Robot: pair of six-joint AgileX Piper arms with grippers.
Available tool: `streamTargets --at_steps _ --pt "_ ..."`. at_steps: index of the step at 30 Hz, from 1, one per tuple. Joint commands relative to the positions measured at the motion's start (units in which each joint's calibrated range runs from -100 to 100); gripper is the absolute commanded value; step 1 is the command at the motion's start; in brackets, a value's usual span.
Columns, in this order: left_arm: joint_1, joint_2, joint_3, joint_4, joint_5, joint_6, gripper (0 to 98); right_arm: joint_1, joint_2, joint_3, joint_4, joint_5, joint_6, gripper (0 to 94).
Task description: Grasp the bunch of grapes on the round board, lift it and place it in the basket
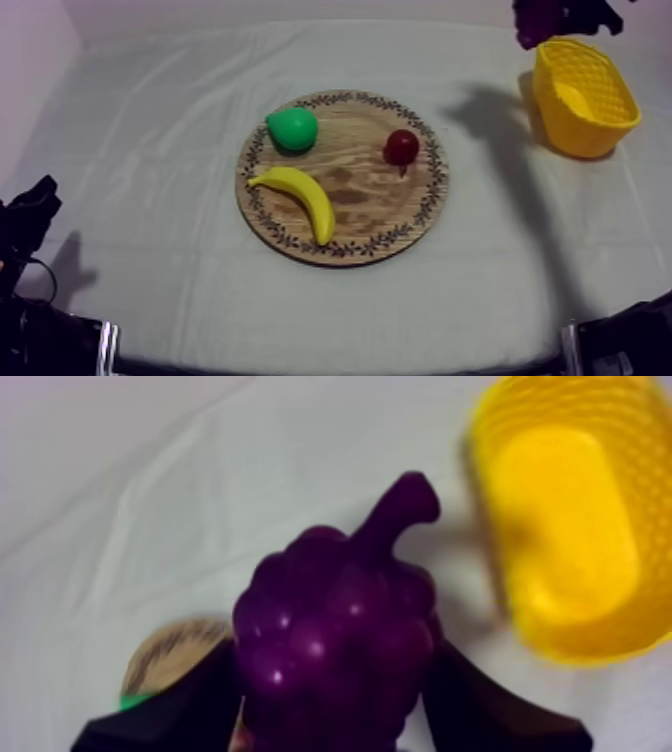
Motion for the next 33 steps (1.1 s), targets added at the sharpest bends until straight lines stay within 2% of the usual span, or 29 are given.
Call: streamTargets --at_steps 1,7,14,21,24,28,33 --pt "-0.03 0.05 0.00 0.01 -0.01 0.01 0.1 5.11 2.23 -0.71 0.26 -0.54 0.10 44.5" --pt "-0.03 0.05 0.00 0.01 -0.01 0.01 0.1 9.66 9.28 -4.79 1.52 -1.65 0.07 45.3" --pt "-0.03 0.05 0.00 0.01 -0.01 0.01 0.1 11.28 16.96 -8.60 3.71 -1.77 -1.70 47.5" --pt "-0.03 0.05 0.00 0.01 -0.01 0.01 0.1 11.68 19.82 -9.84 4.09 -1.82 -2.45 68.3" --pt "-0.03 0.05 0.00 0.01 -0.01 0.01 0.1 11.75 19.30 -9.87 3.89 -1.32 -2.27 72.7" --pt "-0.03 0.05 0.00 0.01 -0.01 0.01 0.1 11.64 15.63 -7.55 3.05 -1.05 -1.00 72.9" --pt "-0.03 0.05 0.00 0.01 -0.01 0.01 0.1 10.83 6.53 -1.59 1.73 -1.28 1.34 65.5"
